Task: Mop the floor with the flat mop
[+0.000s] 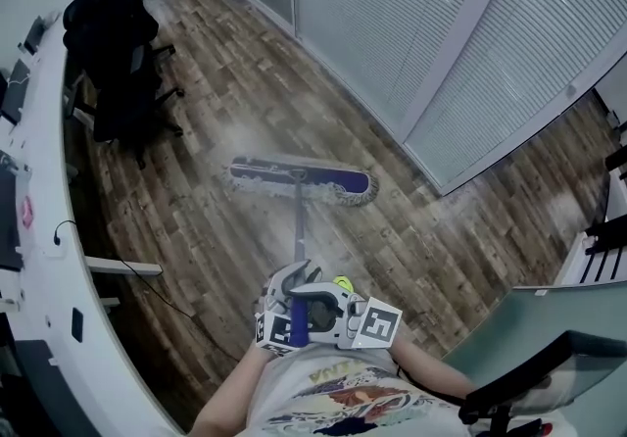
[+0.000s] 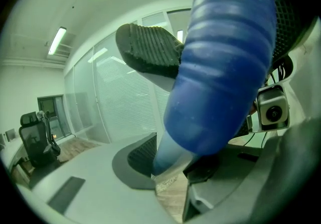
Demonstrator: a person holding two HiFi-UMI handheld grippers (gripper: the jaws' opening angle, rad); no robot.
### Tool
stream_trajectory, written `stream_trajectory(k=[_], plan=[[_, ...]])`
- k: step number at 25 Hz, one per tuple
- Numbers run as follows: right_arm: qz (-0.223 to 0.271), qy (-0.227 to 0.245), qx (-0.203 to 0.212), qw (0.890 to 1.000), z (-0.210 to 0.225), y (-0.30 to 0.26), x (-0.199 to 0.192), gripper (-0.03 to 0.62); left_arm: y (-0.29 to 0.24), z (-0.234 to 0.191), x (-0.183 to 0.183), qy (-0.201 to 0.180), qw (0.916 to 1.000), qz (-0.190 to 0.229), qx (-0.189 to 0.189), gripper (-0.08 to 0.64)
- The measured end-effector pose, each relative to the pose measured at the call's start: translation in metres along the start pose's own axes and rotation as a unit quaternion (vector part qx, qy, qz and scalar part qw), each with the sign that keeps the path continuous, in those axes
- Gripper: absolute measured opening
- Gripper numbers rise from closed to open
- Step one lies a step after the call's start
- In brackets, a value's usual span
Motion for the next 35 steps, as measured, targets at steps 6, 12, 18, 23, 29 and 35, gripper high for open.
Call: stream_trajectory(k=[6,12,18,23,29,35], plan=[[-0.014,0.002,0.032,0.999,0.053,0.056,0.002,0.268,-0.064,-0.005,0.038,0.012,0.9996,-0.014,0.023,0.092],[-0.033,0.013,0.052,0.998,0.102,0.102,-0.011,0.268,-0.127,-0.006,0.058,-0.02,0.9986,-0.031,0.037,0.092],[-0.011,-0.021,0.027,0.999,0.163,0.122,-0.003,0.268,-0.178,-0.037,0.081,-0.004,0.999,-0.031,0.032,0.094],[-0.008,-0.016,0.022,1.0,0.218,0.108,0.005,0.27,-0.21,-0.085,0.087,-0.023,0.9988,-0.031,0.029,0.094],[-0.016,-0.039,-0.005,0.999,0.325,0.095,0.013,0.278,-0.279,-0.164,0.1,-0.035,0.9988,-0.029,0.02,0.094],[-0.026,-0.045,-0.035,0.998,0.457,0.066,0.042,0.278,-0.353,-0.278,0.119,-0.04,0.9988,-0.025,0.011,0.095]])
Point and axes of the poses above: the fingertips, and each gripper's own axes: y backward along the fingers, z to its right, x out of its top, the point moved 2 cm from there along y, backward along the fingers, and after that the axes turned 13 degrees about -z, right-handed, at the moved point
